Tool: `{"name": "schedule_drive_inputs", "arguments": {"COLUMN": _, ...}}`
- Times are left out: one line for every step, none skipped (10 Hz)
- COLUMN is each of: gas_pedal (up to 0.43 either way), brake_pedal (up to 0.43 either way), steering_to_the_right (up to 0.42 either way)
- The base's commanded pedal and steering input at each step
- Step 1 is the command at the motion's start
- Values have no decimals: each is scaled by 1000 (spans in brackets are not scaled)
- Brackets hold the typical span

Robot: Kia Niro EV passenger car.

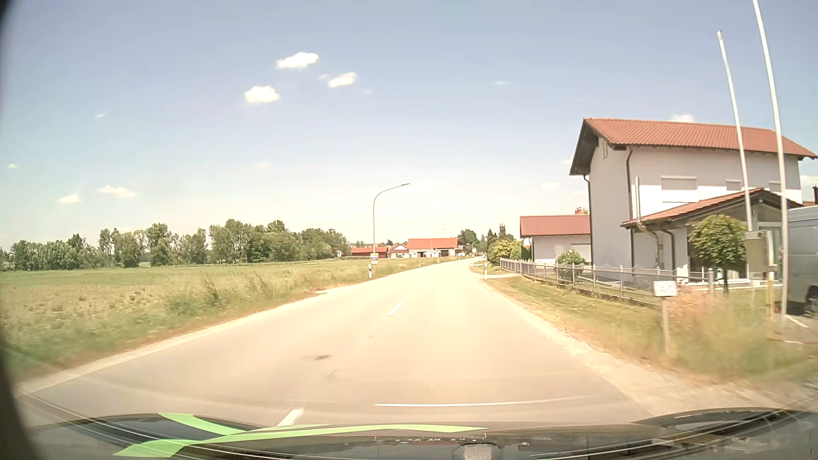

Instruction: Follow the waypoints while adhering to traffic rules and regulations

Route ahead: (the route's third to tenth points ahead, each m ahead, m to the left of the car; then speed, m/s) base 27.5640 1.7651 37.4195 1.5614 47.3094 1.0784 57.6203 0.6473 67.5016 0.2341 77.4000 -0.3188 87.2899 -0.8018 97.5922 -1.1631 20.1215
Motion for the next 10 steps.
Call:
{"name": "schedule_drive_inputs", "arguments": {"gas_pedal": 197, "brake_pedal": 0, "steering_to_the_right": 2}}
{"name": "schedule_drive_inputs", "arguments": {"gas_pedal": 189, "brake_pedal": 0, "steering_to_the_right": 2}}
{"name": "schedule_drive_inputs", "arguments": {"gas_pedal": 177, "brake_pedal": 0, "steering_to_the_right": 2}}
{"name": "schedule_drive_inputs", "arguments": {"gas_pedal": 177, "brake_pedal": 0, "steering_to_the_right": 2}}
{"name": "schedule_drive_inputs", "arguments": {"gas_pedal": 177, "brake_pedal": 0, "steering_to_the_right": 2}}
{"name": "schedule_drive_inputs", "arguments": {"gas_pedal": 177, "brake_pedal": 0, "steering_to_the_right": 2}}
{"name": "schedule_drive_inputs", "arguments": {"gas_pedal": 189, "brake_pedal": 0, "steering_to_the_right": 2}}
{"name": "schedule_drive_inputs", "arguments": {"gas_pedal": 189, "brake_pedal": 0, "steering_to_the_right": 2}}
{"name": "schedule_drive_inputs", "arguments": {"gas_pedal": 189, "brake_pedal": 0, "steering_to_the_right": 3}}
{"name": "schedule_drive_inputs", "arguments": {"gas_pedal": 189, "brake_pedal": 0, "steering_to_the_right": 2}}
